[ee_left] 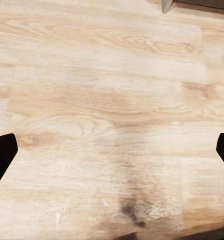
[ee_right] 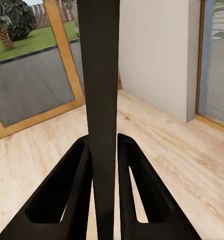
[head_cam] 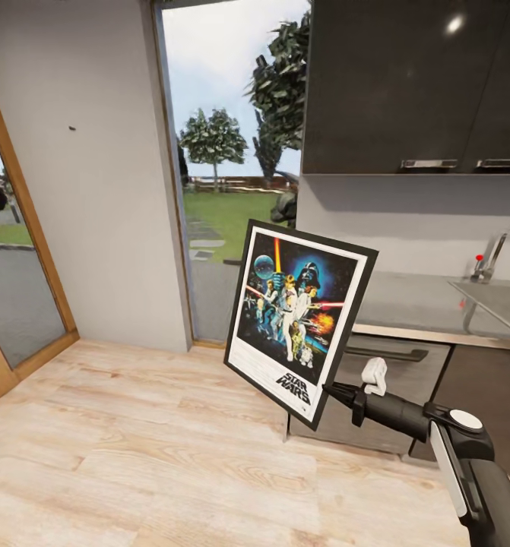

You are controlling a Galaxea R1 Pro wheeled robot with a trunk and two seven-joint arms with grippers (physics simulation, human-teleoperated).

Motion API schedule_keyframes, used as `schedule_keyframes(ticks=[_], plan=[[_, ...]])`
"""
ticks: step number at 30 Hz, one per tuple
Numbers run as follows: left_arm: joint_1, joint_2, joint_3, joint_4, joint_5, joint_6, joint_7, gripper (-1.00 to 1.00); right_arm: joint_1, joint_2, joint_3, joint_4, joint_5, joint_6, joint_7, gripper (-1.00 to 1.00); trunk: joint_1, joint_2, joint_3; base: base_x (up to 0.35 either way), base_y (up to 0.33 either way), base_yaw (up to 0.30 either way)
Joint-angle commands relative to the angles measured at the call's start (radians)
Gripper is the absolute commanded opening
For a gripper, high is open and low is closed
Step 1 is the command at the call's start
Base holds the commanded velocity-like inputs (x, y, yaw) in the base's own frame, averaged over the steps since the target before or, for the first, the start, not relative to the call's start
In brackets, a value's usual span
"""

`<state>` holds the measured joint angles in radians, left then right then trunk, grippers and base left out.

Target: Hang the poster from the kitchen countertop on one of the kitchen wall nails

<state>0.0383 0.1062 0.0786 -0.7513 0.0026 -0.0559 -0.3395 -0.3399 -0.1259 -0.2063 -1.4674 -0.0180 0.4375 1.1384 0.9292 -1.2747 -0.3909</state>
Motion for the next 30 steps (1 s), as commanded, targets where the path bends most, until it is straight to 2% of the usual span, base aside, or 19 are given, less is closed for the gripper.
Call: schedule_keyframes(ticks=[1,30], plan=[[0.000,0.000,0.003,-0.001,0.000,-0.001,-0.006,1.00,-0.001,0.000,-0.001,0.000,-0.003,0.010,0.005,-1.00,-0.004,0.007,0.002,0.000,0.000,0.000],[0.000,0.000,0.002,0.003,-0.001,-0.001,-0.006,1.00,-0.001,0.002,0.000,-0.002,-0.004,0.010,0.006,-1.00,-0.115,0.210,0.093,0.000,0.000,0.000]])
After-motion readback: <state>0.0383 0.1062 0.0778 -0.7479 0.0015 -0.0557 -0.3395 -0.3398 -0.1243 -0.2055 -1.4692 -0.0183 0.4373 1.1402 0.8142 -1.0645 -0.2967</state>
